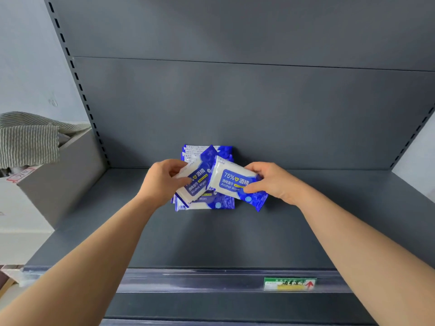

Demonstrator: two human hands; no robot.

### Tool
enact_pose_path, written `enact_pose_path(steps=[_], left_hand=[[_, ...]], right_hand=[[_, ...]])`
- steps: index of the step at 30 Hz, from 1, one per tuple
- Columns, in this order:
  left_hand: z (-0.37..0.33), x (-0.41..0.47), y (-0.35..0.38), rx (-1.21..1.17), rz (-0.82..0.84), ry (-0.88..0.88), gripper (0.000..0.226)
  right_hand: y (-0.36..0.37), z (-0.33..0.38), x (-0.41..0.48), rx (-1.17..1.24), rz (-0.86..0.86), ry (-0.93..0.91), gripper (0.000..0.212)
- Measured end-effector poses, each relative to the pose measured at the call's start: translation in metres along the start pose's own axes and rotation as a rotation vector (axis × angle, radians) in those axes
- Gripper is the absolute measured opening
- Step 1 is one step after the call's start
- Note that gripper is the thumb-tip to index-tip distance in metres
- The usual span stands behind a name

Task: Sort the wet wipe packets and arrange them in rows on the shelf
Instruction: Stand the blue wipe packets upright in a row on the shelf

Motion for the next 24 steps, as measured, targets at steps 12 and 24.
enact_pose_path(steps=[12,24], left_hand=[[0.009,0.0,0.021,-0.117,0.31,-0.166,0.045],[0.042,-0.001,0.025,0.399,0.185,-0.07,0.08]], right_hand=[[0.037,0.005,0.017,-0.426,-0.044,0.04,0.05],[0.056,-0.02,0.015,-0.402,0.022,0.11,0.085]])
Point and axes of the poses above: each hand's wrist, its own x-axis towards the middle knuckle, its own y-axis out of the palm, z = x × y, the point moved 6 cm from there along x, towards the middle knuckle, and after that the axes turned 15 degrees about -y, right-handed, at the moved point
